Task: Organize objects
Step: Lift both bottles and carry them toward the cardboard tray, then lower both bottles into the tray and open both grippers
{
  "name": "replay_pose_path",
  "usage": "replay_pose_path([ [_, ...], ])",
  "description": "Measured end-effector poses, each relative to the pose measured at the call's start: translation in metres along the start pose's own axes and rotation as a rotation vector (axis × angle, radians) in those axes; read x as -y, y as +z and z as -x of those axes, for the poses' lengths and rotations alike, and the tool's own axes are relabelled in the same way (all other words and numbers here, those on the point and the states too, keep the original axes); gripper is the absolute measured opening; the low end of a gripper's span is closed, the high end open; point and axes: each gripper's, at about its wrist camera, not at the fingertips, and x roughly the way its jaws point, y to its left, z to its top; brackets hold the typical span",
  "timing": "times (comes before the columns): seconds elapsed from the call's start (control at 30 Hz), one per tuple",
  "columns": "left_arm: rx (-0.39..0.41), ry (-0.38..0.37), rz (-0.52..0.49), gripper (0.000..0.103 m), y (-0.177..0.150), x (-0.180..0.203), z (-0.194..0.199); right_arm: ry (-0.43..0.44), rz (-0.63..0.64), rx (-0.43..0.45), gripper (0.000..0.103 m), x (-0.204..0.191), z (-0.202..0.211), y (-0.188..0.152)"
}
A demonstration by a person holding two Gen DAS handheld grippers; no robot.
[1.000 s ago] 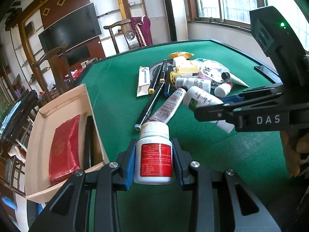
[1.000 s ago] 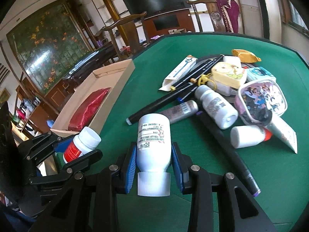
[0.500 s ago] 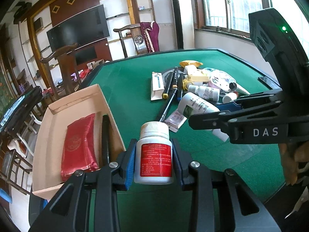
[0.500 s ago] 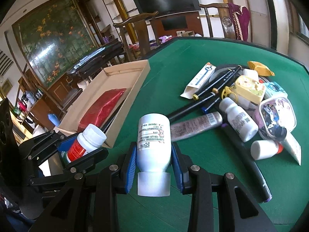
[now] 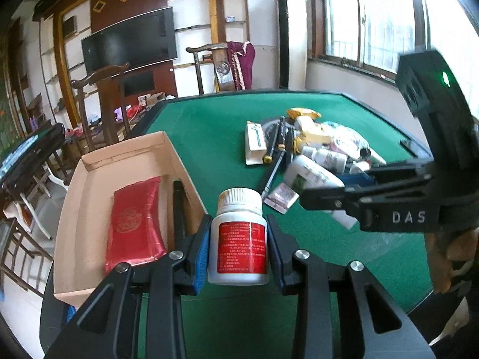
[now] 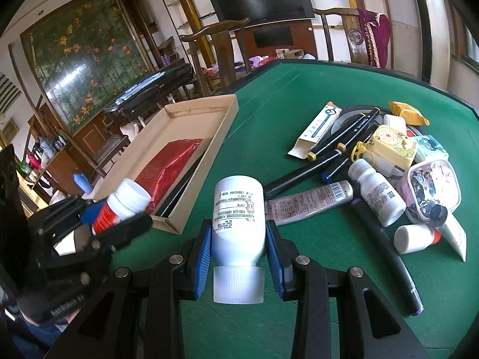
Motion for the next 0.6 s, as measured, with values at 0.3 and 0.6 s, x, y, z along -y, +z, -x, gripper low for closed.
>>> replay_pose_path([
  [0.3,0.030,0.028,0.043,0.034,0.008,-0.023,0.012,0.011,0.000,0.005,0.037,0.001,0.000,0.001],
  [0.6,0.046,0.073,0.098,0.034,0.013,-0.060,0.020,0.041,0.026,0.006,0.037,-0.016,0.000,0.014],
])
